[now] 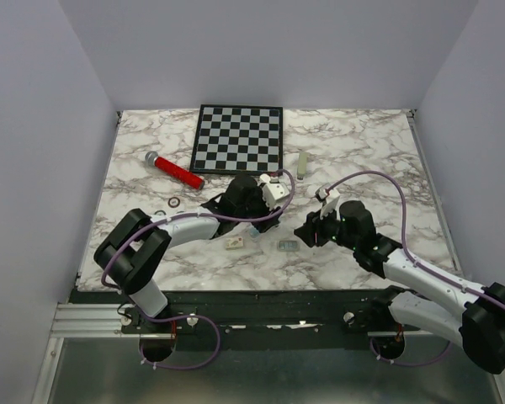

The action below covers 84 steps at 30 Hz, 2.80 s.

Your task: Load the staples into the stapler

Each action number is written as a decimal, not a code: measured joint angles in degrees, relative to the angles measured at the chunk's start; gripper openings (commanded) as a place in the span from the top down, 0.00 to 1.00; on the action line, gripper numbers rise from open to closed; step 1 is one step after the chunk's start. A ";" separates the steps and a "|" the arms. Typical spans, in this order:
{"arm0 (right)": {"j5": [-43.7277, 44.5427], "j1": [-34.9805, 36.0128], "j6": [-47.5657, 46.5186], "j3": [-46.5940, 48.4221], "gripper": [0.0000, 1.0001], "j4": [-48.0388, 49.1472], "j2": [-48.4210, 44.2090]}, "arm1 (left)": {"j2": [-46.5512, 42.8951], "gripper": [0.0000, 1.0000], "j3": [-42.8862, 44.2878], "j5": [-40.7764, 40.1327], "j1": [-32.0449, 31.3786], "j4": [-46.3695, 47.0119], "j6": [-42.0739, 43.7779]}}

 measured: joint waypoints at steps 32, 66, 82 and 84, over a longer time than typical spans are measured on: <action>0.33 0.00 1.64 -0.59 0.50 -0.15 0.17 | 10.12 0.87 11.23 -1.95 -1.88 -16.02 0.48; -13.05 -0.04 -22.12 30.71 0.15 -21.11 23.28 | -38.95 0.01 -13.07 -18.86 12.63 -3.67 -12.09; -9.42 5.35 -43.17 49.35 0.19 -39.28 45.48 | -65.40 0.01 -29.66 -43.78 12.90 -2.16 -5.09; -7.58 6.08 -43.71 49.51 0.22 -39.69 46.97 | -64.00 0.01 -29.68 -44.57 12.90 -1.33 -4.17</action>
